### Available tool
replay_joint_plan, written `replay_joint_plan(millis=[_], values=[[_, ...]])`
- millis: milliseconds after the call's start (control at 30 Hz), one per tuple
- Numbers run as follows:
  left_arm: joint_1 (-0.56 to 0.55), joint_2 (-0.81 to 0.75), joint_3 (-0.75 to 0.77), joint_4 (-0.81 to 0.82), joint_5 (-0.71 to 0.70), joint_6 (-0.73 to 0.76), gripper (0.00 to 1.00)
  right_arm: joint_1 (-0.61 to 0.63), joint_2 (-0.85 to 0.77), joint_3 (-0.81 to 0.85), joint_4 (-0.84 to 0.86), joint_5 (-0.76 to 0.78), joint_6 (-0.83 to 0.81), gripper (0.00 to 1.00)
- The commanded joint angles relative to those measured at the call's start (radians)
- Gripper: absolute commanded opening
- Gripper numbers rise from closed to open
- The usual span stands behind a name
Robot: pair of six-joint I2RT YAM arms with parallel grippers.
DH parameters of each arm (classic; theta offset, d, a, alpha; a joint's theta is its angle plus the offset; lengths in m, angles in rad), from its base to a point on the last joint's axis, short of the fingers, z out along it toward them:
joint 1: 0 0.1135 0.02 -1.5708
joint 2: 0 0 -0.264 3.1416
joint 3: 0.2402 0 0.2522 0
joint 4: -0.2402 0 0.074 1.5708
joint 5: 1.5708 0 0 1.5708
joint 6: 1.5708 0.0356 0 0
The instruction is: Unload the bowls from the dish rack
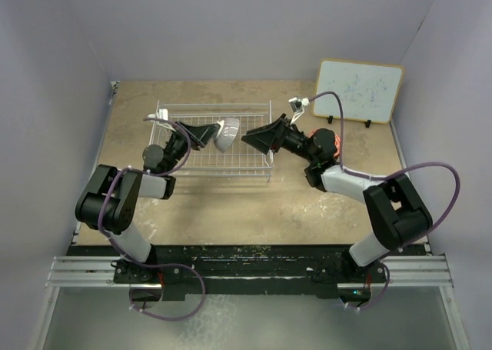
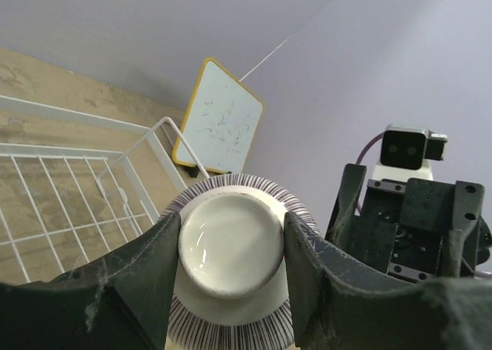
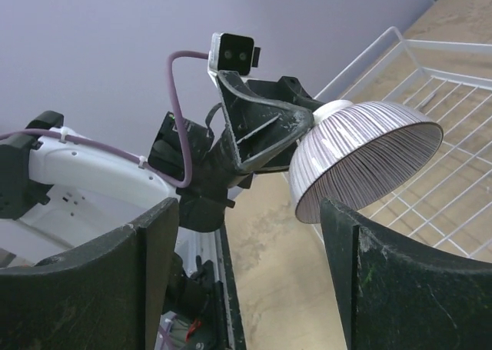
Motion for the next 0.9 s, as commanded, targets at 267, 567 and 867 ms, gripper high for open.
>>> replay_joint_plan(millis=[267,567,867], values=[[-0.011,-0.106,0.004,0.166,0.007,-0.03,0.0,0.029,0.101,0.041,0.212,-0.014,0.087,0.73],[-0.01,-0.112,-0.021,0.166,-0.003,-0.018,0.0,0.077,0.198,0.137,0.263,-0.021,0.146,0.62],[-0.01,-0.114,-0.011,0.166,0.006,-0.019,0.0,0.101,0.282,0.2,0.319,-0.037,0.179,0.3]])
